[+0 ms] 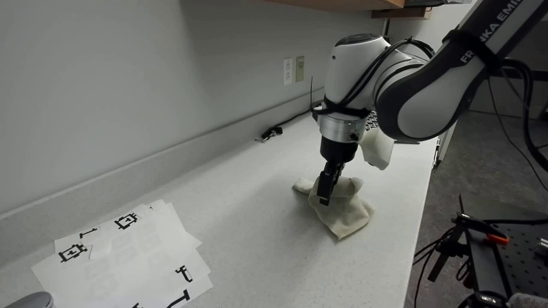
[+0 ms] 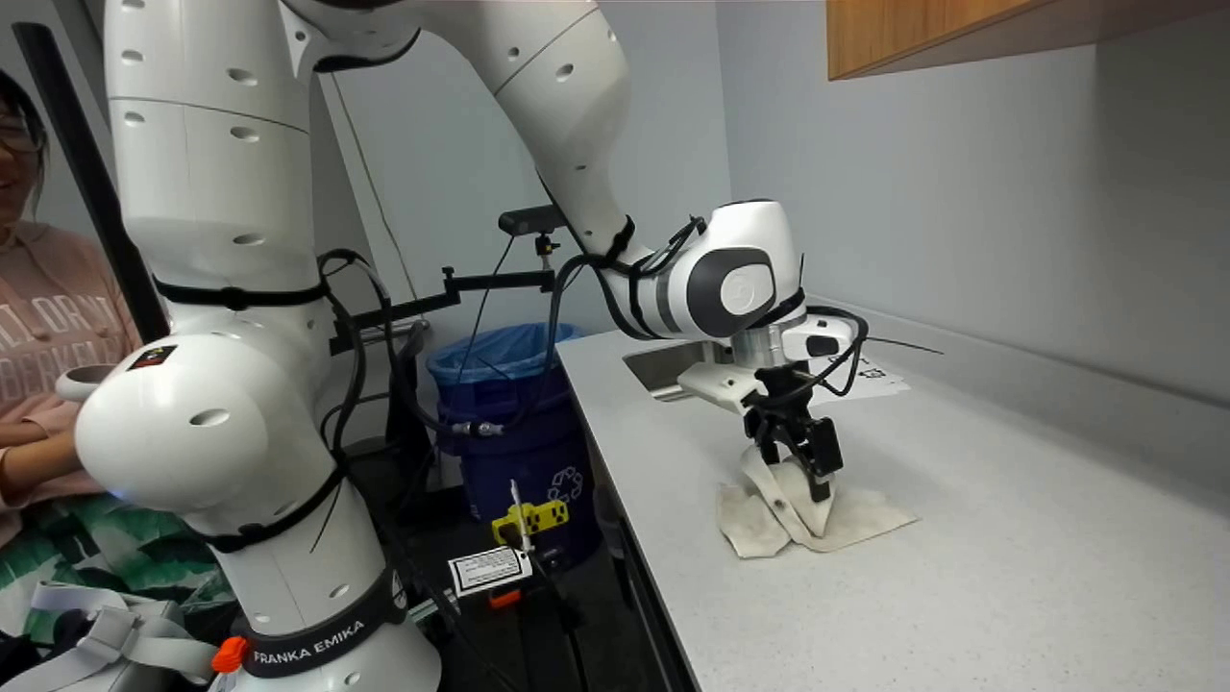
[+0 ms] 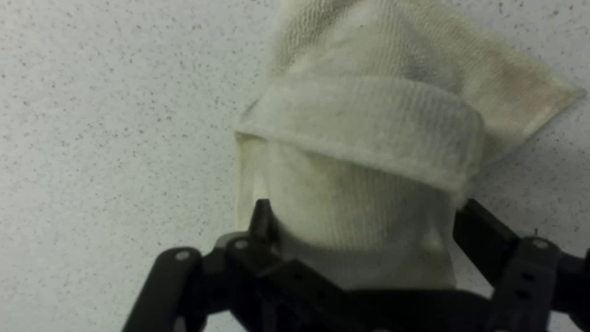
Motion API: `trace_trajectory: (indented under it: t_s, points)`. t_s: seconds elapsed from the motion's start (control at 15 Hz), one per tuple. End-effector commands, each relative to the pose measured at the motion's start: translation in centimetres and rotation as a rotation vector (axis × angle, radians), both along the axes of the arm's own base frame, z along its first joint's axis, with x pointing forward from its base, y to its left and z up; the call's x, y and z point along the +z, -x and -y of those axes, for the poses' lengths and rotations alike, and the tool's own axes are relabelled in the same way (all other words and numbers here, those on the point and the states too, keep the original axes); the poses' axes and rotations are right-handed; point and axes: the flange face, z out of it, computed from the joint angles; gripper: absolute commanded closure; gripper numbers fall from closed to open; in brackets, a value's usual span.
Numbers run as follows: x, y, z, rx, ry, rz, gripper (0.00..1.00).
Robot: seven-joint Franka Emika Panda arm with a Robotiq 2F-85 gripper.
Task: Use the towel to wipe the counter.
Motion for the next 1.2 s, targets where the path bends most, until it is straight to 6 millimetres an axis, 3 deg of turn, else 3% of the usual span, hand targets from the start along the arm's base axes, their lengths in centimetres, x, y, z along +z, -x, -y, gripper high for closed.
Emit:
trace_trajectory:
  t_s: [0.0, 0.13, 0.2, 0.33, 0.67, 0.87, 0.93, 1.13]
  points:
    - [0.0, 0.0, 0.1, -0.003, 0.008, 0.0, 0.0]
    - [0.2, -0.2, 0.3, -0.021, 0.014, 0.004, 0.02]
    - [0.4, -0.3, 0.4, -0.025, 0.025, 0.011, 0.26]
    - [0.3, -0.7, 0.4, -0.041, 0.03, 0.015, 0.34]
    - [-0.6, -1.2, -1.4, -0.064, 0.026, -0.002, 0.73]
    - [-2.4, -2.0, -3.2, -0.059, 0.041, -0.014, 0.95]
    - [-3.0, -2.4, -3.9, -0.06, 0.041, -0.018, 1.0]
    - [-4.3, -4.0, -6.9, -0.042, 0.029, -0.027, 0.98]
